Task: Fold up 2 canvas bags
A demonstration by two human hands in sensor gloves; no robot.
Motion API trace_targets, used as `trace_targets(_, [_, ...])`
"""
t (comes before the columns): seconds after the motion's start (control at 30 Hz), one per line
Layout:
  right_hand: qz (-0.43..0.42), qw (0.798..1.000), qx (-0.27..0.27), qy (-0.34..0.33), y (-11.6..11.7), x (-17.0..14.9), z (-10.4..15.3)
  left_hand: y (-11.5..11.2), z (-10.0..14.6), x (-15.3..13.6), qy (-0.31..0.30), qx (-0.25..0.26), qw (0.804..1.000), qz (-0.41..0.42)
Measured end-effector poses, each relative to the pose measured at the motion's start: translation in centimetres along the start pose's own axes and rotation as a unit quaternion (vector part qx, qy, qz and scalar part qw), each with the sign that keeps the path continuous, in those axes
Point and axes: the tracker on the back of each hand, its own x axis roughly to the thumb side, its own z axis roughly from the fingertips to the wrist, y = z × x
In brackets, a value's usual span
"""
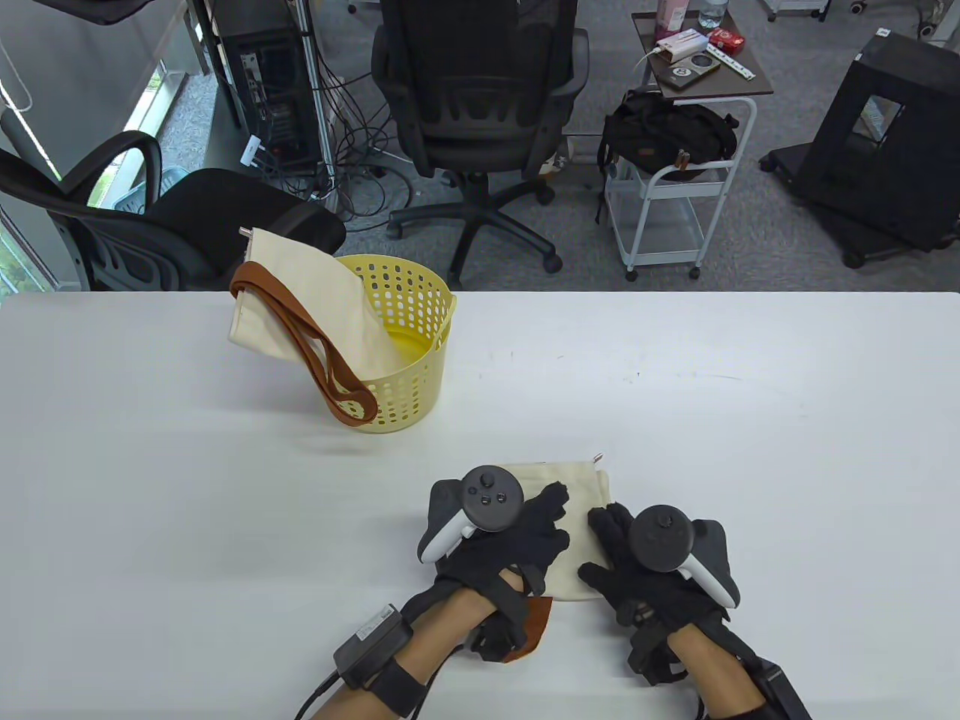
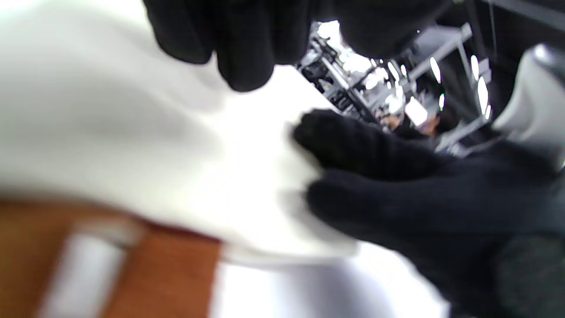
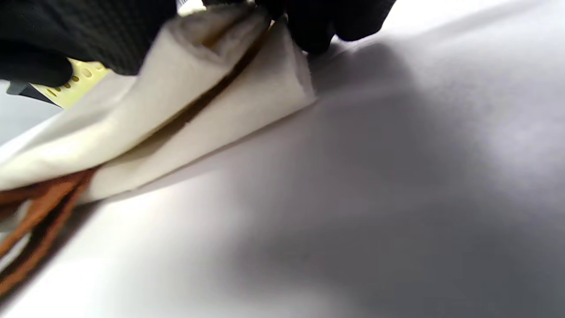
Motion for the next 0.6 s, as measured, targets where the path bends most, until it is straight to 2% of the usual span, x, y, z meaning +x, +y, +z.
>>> trace_targets(0.07, [0.021,1.0,-0.01,0.001,0.1,0.2,0.0,0.6,0.8,-0.3,0.024,-0.01,0.991,-0.134])
trace_targets(0.13, [0.042,0.999,-0.017,0.003,0.3,0.5,0.0,0.1,1.1,-1.4,0.043,-0.039,0.98,-0.19])
trace_targets(0.3, [0.09,0.996,-0.029,0.006,0.8,1.4,0.1,-2.6,0.4,-5.0,0.08,-0.136,0.964,-0.212])
trace_targets(0.43, [0.113,0.993,-0.024,0.009,1.0,1.9,0.2,-3.7,-0.3,-6.6,0.082,-0.155,0.97,-0.169])
trace_targets(0.5, [0.133,0.991,-0.026,0.012,0.5,2.5,0.4,-3.8,-0.2,-6.7,0.085,-0.153,0.969,-0.177])
trace_targets(0.6, [0.161,0.983,-0.093,-0.002,-0.8,4.5,0.6,-4.1,-0.2,-6.7,0.095,-0.162,0.961,-0.204])
